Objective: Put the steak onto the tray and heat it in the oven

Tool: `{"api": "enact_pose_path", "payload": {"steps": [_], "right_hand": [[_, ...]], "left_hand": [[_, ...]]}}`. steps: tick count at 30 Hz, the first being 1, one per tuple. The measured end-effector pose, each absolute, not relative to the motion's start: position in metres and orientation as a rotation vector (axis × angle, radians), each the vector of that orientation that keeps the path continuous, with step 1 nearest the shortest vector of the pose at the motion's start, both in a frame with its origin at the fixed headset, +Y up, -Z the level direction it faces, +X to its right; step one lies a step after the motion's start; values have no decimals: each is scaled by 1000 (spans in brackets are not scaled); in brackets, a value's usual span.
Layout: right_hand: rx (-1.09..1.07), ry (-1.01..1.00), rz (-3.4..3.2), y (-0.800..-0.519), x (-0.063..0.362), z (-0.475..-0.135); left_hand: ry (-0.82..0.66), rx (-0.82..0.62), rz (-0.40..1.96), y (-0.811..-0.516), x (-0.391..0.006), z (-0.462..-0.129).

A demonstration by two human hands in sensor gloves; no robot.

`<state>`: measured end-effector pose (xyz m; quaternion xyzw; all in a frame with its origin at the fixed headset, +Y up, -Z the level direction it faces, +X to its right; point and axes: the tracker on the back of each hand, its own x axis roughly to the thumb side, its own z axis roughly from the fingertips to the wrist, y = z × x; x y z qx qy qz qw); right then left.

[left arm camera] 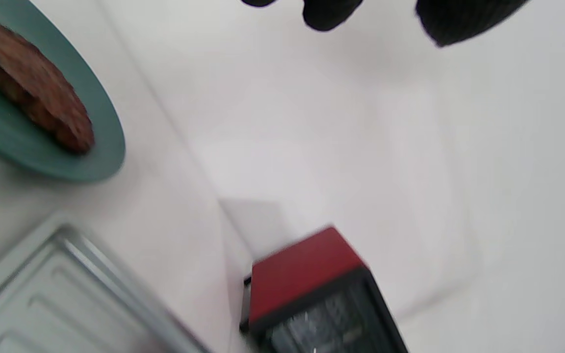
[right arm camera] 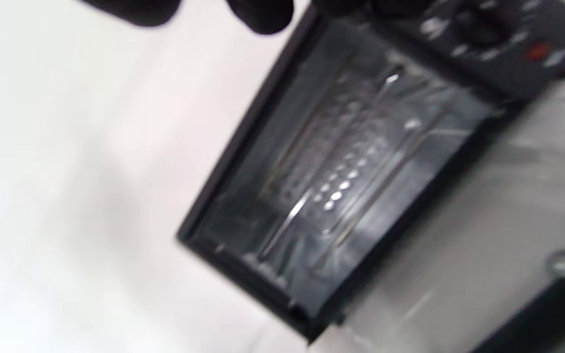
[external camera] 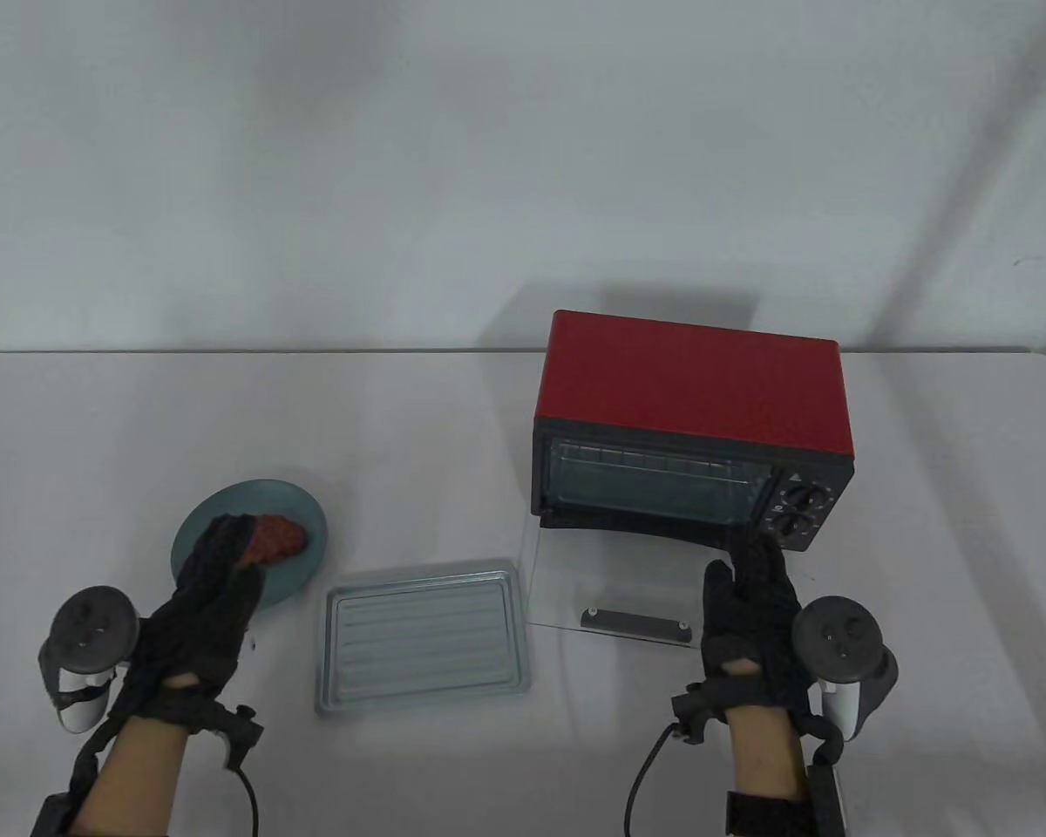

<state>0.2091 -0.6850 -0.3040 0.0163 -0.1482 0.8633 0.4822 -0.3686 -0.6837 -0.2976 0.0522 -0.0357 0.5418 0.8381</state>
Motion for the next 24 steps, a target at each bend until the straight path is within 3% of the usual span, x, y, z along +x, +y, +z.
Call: {"api": "enact_pose_path", "payload": {"steps": [8,14,24], "right_hand": [[311,-329,2179,-674,179,-305],[323,-304,2157,-675,175,-304],[307,-265,2144,-679,172,-305]], "left_hand": [[300,-24,1172,-707,-444,-347],[542,-130,979,-729,-471,-373],[691,-297,731,-753,-475,-409]]}}
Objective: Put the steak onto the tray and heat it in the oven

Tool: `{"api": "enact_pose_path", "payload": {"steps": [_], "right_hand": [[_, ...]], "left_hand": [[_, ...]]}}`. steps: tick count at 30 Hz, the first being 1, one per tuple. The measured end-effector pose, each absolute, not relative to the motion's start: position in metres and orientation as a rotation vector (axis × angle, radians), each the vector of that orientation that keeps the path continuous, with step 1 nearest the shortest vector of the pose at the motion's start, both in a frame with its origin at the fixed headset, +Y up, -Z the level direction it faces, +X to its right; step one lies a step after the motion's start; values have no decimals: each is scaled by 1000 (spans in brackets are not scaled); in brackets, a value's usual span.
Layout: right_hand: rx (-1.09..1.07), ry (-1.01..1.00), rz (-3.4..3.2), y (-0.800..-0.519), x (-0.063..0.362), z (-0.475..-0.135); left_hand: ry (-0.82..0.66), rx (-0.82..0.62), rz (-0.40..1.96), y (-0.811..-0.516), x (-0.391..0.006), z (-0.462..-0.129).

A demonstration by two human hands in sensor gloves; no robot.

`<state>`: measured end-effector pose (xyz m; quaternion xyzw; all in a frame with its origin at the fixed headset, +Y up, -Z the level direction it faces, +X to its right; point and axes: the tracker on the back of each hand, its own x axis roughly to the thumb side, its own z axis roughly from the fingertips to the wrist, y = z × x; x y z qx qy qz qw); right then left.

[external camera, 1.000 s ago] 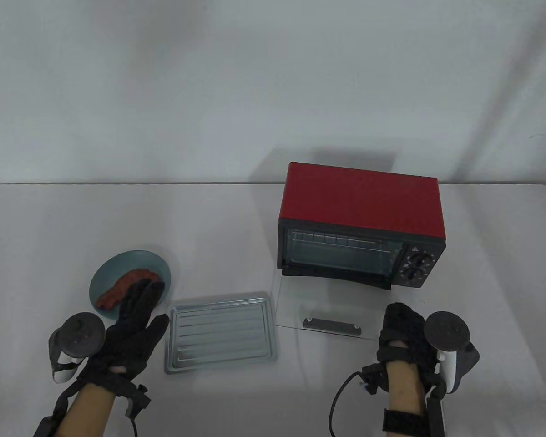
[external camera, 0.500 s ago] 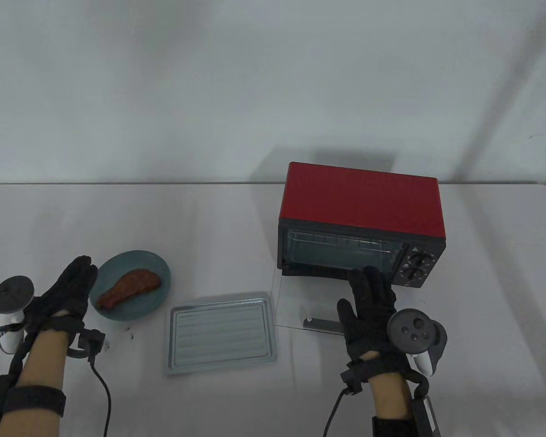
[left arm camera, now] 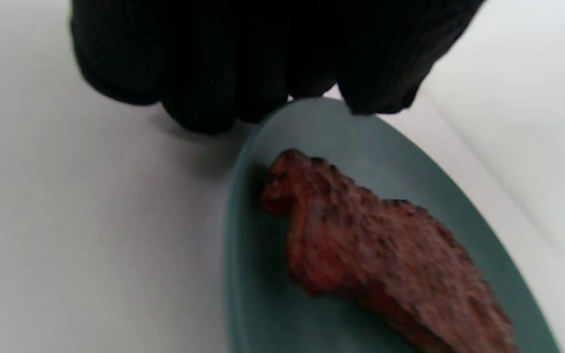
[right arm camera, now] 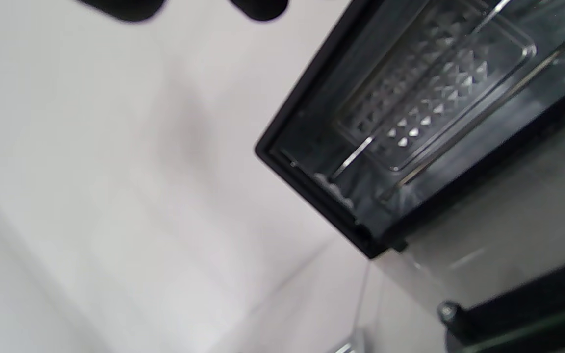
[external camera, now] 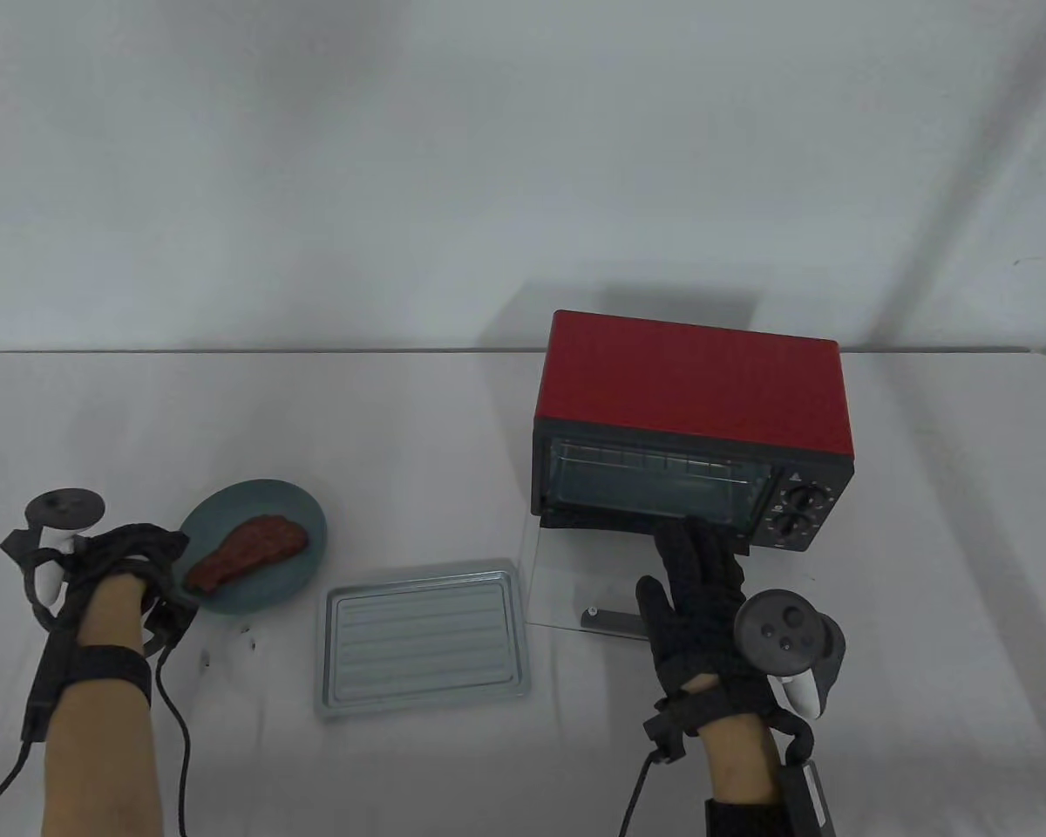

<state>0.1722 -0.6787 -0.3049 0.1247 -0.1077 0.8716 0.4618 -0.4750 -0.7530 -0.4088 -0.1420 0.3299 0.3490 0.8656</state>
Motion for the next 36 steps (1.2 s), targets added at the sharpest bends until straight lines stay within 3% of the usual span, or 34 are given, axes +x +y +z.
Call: {"api": "enact_pose_path", "payload": {"steps": [7,15,23,29,36], "right_hand": [[300,-261,2121,-681,172,-305],[299,-238,2081,-683,174,-307],[317,-214,2041,-683,173,-307],[348,-198,2000,-683,171,-307],[372,-193,1974,-682,170,-307]], "left_hand": [[713,-289,618,-760,-476,-417],[722,-341,978,-759,-480,-404],[653,-121,1134,-740,-477,-372],[545,-117,1247,-706,-447,-353],[479,-196,1239,-710,-393,-333]]}}
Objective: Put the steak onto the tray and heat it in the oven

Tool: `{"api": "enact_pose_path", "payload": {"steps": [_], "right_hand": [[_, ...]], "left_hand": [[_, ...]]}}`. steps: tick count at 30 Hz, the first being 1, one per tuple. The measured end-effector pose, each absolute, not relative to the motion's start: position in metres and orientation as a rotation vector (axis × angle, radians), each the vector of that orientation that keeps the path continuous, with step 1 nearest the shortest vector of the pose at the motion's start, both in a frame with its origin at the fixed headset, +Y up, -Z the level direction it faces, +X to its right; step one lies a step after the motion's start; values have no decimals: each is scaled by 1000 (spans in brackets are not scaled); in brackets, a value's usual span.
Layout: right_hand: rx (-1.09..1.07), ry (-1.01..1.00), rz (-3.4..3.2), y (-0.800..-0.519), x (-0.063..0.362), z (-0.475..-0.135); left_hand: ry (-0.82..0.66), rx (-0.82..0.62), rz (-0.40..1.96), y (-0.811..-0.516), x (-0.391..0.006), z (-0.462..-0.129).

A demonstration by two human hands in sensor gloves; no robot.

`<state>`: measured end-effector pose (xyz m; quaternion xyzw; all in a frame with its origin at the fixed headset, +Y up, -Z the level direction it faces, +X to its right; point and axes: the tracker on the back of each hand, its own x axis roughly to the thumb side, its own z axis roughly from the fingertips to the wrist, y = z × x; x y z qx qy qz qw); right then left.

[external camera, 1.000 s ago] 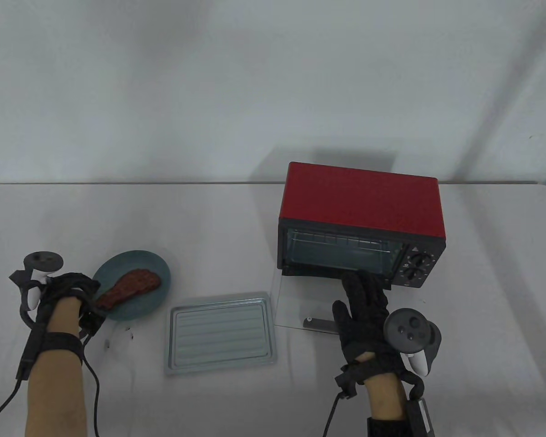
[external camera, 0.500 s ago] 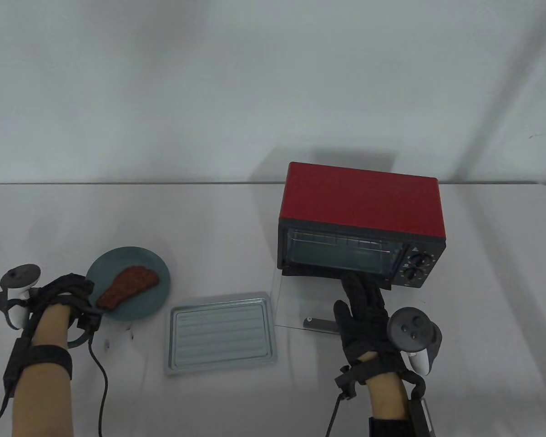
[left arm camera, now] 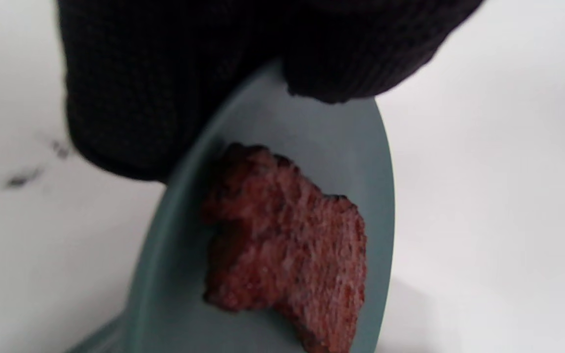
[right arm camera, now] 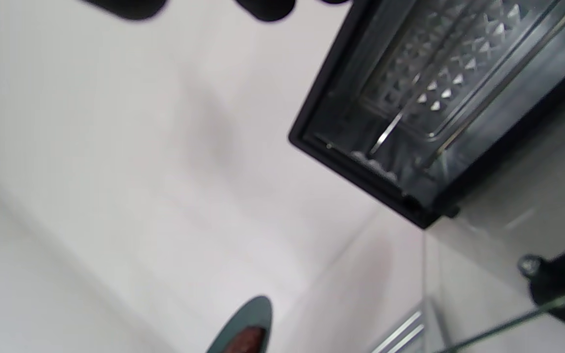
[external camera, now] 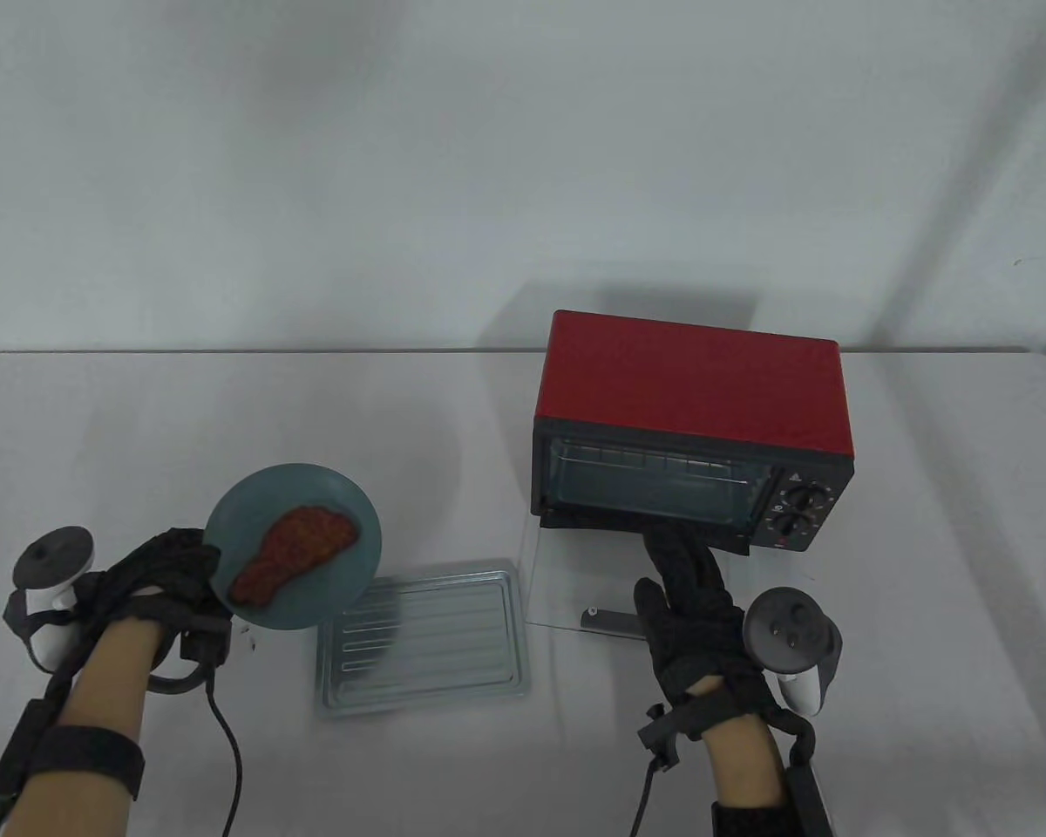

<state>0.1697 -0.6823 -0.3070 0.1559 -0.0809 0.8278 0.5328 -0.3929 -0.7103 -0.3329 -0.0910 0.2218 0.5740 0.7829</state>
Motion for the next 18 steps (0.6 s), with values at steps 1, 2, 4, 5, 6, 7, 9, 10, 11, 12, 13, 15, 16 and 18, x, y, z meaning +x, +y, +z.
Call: {"api": "enact_pose_path", "payload": {"steps": [1,2,4,5,6,7,9,10,11,12,13,15,16,18], "right_hand": [[372,-193,1973,-682,170,-307],[373,-193,1971,-682,170,-307],[371,-192,1962,-682,170,-307],[370,-188,1957,-683,171,-307],[369,-188,1955,-683,171,-307],[366,-187,1953,-683,171,-307],[365,-187,1951,-683,172,-306],[362,-187,1949,-683,172,-306],[361,-184,1949,-683,172,-306],[359,-181,1950,-684,172,-306],[356,-175,1951,-684,171,-307],[351,-161,1948,-686,171,-308],[349,-159,1947,-687,171,-308],[347,-152,1947,-688,171,-308]], "left_hand": [[468,-200,1231,-712,-388,-331],[456,-204,1225,-716,-380,-329],[441,-205,1219,-724,-368,-325],[430,-206,1222,-728,-361,-323],[421,-206,1224,-732,-357,-322],[410,-196,1221,-735,-351,-320],[386,-162,1191,-742,-344,-317],[383,-151,1192,-745,-341,-316],[375,-122,1186,-748,-338,-315],[370,-107,1172,-748,-336,-314],[359,-103,1167,-747,-334,-315],[313,-59,1111,-741,-328,-314],[303,-41,1082,-739,-326,-314],[278,-36,1067,-739,-322,-315]]}}
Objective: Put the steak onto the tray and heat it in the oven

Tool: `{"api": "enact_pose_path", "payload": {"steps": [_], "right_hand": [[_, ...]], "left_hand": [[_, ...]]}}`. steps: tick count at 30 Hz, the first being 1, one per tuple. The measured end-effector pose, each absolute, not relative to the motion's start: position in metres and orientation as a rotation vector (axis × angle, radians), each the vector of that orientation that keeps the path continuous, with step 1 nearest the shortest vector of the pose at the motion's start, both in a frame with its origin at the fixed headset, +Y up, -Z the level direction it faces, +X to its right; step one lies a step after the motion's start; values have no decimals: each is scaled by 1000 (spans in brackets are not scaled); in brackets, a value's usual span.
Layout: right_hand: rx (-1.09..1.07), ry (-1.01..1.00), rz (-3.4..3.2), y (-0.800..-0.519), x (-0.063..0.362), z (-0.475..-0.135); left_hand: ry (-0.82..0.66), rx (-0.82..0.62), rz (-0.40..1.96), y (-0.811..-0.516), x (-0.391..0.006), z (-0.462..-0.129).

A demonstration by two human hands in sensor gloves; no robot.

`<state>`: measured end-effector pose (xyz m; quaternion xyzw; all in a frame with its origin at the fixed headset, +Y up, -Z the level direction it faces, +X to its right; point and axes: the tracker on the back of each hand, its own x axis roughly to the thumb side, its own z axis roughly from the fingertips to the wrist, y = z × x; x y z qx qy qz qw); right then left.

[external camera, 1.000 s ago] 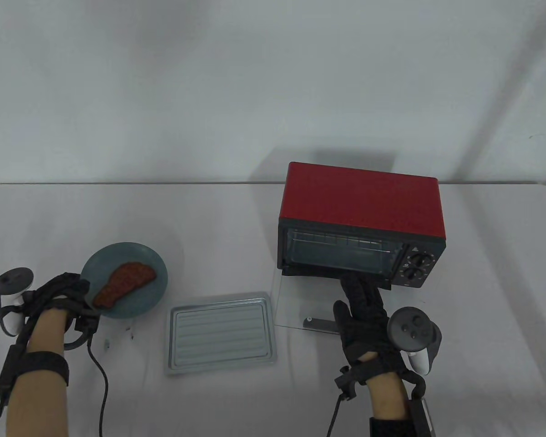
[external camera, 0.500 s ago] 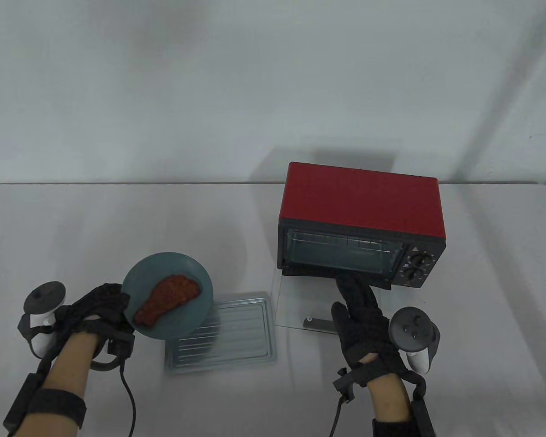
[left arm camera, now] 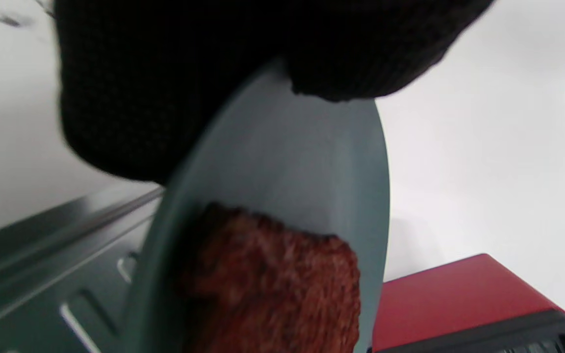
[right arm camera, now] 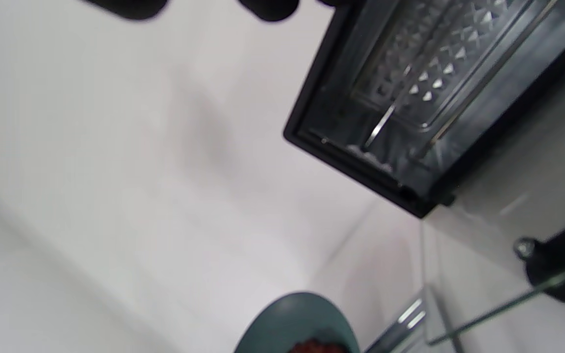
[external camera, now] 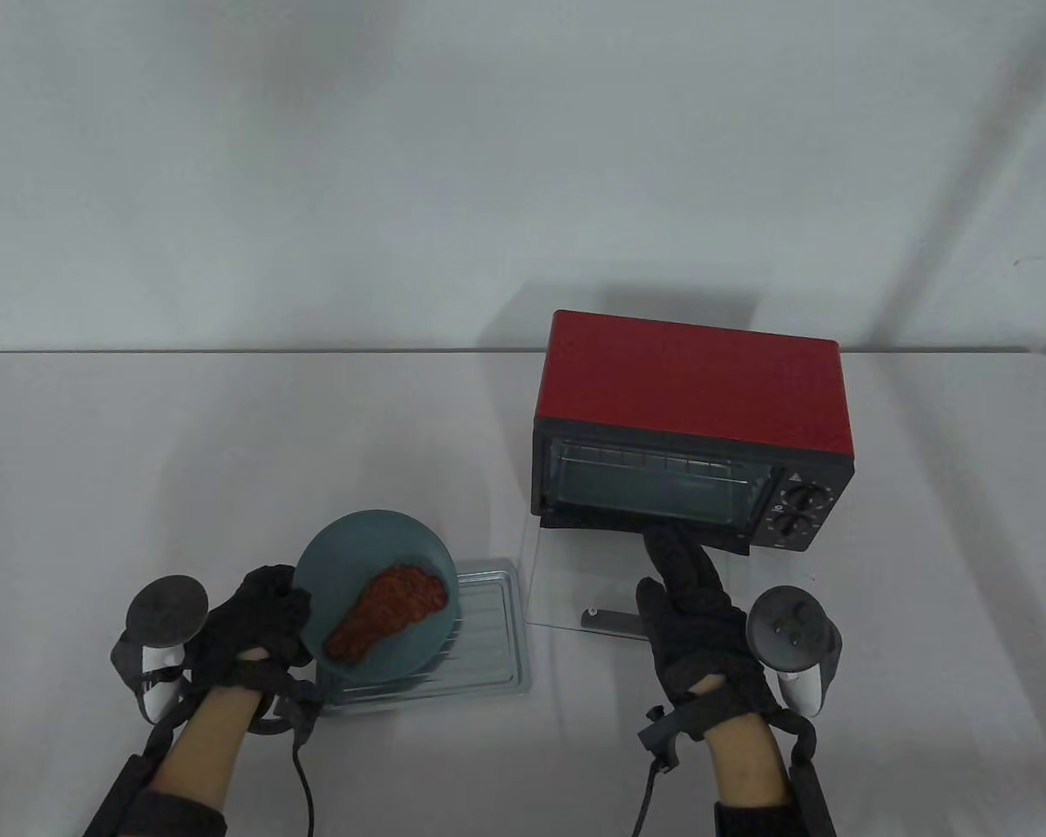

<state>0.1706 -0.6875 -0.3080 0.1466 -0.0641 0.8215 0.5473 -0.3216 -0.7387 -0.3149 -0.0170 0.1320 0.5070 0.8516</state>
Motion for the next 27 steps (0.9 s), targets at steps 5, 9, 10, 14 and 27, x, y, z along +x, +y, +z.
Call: {"api": "enact_pose_path", "payload": {"steps": [5,9,10,14,27], "right_hand": [[338,-149,1944,-688,171,-308],[333,-138,1942,-688,171,-308],[333,-136,1942,-688,171,-308],[333,-129,1940,-689,170,-308],[325,-113,1934,-690,169,-309]], "left_hand": [[253,-4,1015,-739,-316,-317],[227,35,1010,-736,-318,-317],[215,45,1008,-735,-317,-317],[157,106,956,-729,-314,-315],[142,161,919,-726,-313,-315]]}}
